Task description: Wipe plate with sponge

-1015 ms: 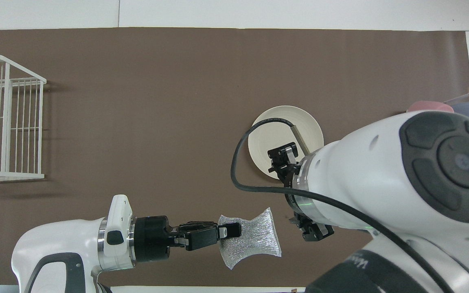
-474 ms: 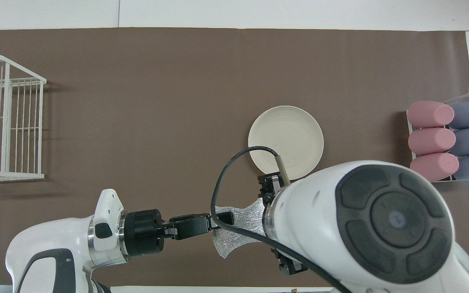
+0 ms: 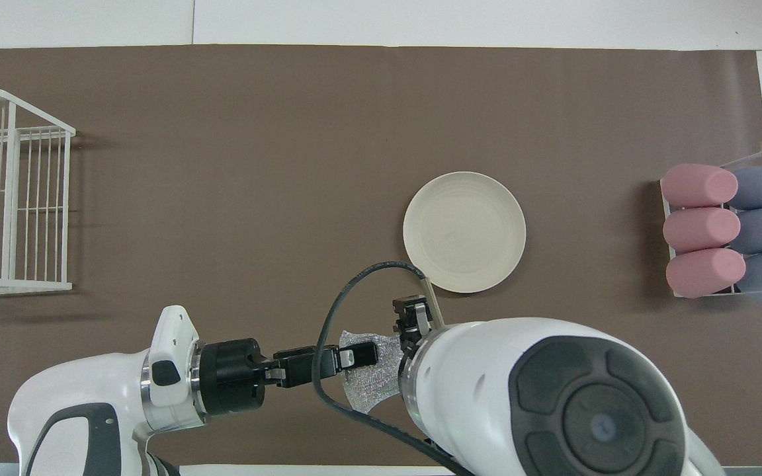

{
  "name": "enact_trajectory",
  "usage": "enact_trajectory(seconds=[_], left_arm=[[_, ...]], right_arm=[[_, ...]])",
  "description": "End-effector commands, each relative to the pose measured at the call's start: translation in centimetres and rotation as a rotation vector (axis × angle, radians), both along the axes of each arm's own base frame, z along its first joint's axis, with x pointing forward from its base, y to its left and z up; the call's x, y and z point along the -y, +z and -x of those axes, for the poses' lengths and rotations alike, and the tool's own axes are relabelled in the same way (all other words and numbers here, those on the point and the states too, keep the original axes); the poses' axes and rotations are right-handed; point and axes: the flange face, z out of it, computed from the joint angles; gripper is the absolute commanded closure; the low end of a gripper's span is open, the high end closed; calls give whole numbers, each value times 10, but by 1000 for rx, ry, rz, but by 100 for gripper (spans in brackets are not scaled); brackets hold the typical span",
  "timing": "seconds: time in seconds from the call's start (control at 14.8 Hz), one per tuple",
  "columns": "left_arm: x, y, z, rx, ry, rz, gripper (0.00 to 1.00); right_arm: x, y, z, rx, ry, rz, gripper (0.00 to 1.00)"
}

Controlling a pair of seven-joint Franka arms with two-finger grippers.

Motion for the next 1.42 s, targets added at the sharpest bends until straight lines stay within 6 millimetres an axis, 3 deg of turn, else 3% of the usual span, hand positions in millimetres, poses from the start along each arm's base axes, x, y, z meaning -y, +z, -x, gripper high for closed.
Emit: enact_trajectory(seconds=[0.0, 0.27, 0.34, 0.41, 0.47, 0.68, 1.15, 1.22, 1.29, 1.35], left_arm=[[-6, 2, 6, -10, 8, 23, 100], [-6, 2, 6, -13, 7, 24, 100], [-6, 1, 6, -15, 7, 23, 100], [-6, 1, 6, -16, 7, 23, 100], [-6, 2, 6, -15, 7, 24, 100], [-6, 2, 7, -16, 6, 25, 100], [-6, 1, 7, -17, 5, 23, 100], [-6, 1, 7, -20, 5, 22, 90], [-6, 3, 6, -30, 6, 24, 31], [-5, 3, 7, -72, 9, 25, 0]], right_arm=[[0, -3, 14, 5, -1, -23, 0], [-1, -5, 12, 36, -15, -47, 0], [0, -5, 14, 40, -9, -47, 7], [0, -6, 14, 42, 11, -46, 46], [-1, -7, 16, 42, 55, -42, 72], [-1, -7, 18, 38, 102, -36, 99], [-1, -7, 18, 39, 98, -35, 100], [-1, -7, 18, 40, 99, -35, 100], [0, -7, 17, 40, 99, -36, 100], [0, -7, 17, 41, 101, -37, 100]])
